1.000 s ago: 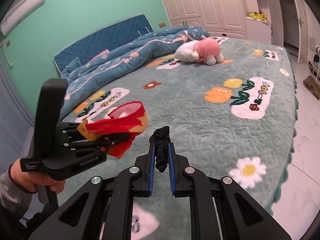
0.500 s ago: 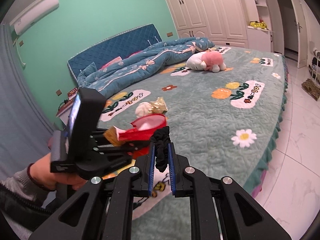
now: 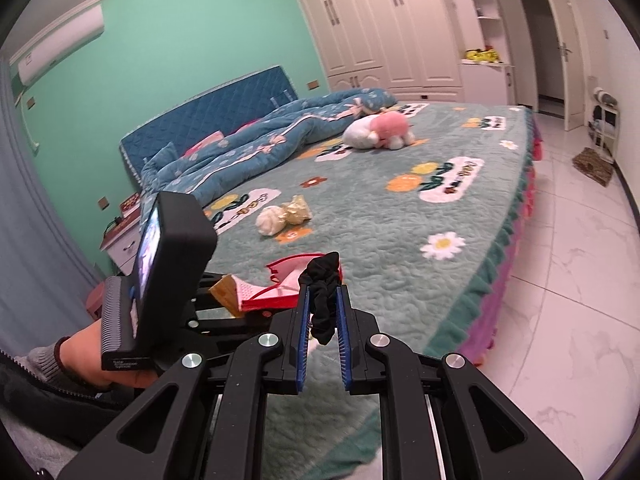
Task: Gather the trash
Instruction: 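Carry the packet, mask and hair tie over the orange bucket with both tools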
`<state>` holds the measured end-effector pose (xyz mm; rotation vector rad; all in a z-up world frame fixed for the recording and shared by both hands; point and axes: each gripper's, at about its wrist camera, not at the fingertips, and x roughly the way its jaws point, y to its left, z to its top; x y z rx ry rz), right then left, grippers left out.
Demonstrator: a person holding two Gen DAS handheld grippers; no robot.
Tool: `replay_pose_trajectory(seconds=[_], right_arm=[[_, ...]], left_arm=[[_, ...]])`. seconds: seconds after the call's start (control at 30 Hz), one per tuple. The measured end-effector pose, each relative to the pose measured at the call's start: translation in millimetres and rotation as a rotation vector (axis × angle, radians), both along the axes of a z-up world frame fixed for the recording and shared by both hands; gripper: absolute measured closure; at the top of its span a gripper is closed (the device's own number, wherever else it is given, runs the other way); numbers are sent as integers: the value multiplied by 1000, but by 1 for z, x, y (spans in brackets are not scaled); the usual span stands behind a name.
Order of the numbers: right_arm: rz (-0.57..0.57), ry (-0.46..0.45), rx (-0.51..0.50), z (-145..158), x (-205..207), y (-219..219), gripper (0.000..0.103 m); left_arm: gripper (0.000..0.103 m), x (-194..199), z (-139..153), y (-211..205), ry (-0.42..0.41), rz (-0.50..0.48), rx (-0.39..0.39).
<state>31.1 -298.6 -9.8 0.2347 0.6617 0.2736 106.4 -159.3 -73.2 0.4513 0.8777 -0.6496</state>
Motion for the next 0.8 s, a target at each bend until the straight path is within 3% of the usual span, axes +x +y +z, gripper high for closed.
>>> replay_pose_trajectory(seconds=[0.57,0.8], right_arm=[[-336,-29,18,-2,-126,-107,89],[-490,-13,46,-17,-184,-155,88]], left_arm=[[90,-82,12,-132,-74,-373,34],[90,-124,1,-190,-69,-536,61]])
